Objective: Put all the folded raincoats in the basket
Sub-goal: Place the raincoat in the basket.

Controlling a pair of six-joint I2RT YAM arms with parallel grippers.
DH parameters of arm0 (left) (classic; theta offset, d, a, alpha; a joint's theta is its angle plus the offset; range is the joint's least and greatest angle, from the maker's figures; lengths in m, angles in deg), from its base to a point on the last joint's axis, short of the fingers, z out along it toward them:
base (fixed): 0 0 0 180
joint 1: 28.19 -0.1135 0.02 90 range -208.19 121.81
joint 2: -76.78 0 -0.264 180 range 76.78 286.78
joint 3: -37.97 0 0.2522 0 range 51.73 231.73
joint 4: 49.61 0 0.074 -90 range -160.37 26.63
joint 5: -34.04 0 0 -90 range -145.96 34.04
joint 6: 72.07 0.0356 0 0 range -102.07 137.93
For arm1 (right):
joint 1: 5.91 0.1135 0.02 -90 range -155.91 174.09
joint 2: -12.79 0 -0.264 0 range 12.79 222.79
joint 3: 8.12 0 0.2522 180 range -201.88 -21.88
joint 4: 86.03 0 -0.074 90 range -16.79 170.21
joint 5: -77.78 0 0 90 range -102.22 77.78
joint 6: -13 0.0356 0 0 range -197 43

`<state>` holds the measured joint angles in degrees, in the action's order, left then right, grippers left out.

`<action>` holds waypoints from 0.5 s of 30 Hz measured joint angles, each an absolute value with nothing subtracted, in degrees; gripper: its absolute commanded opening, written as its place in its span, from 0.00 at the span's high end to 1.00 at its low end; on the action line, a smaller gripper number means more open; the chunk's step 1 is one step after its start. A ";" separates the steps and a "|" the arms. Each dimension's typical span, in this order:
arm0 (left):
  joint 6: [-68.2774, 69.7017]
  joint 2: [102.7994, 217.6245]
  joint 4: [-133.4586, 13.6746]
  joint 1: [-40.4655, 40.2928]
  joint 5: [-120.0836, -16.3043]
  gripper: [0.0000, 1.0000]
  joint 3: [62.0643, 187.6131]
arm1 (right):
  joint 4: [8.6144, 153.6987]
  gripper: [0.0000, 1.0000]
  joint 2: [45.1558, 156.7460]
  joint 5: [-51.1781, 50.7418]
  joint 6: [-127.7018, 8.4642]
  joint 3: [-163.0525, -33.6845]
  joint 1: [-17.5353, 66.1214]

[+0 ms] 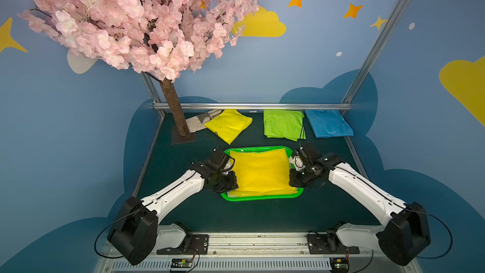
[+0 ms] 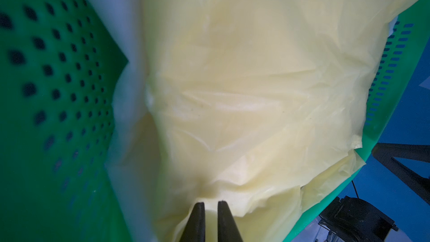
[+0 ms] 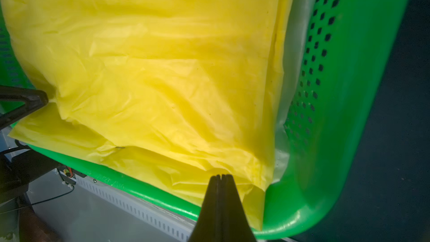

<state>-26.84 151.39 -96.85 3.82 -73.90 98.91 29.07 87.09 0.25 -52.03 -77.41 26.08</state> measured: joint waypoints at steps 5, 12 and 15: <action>-26.43 151.39 -98.09 3.82 -73.05 0.70 100.31 | 28.81 0.92 91.94 0.69 -52.38 -76.36 26.17; -25.05 151.26 -102.16 2.43 -70.93 0.47 106.80 | 27.28 0.49 89.95 -2.37 -54.00 -82.74 24.72; -24.63 150.41 -102.55 1.14 -70.49 0.46 109.88 | 27.17 0.41 89.12 -3.51 -54.74 -85.82 21.40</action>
<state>-24.63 150.41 -102.55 1.14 -70.49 109.88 27.17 89.12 -3.51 -54.74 -85.82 21.40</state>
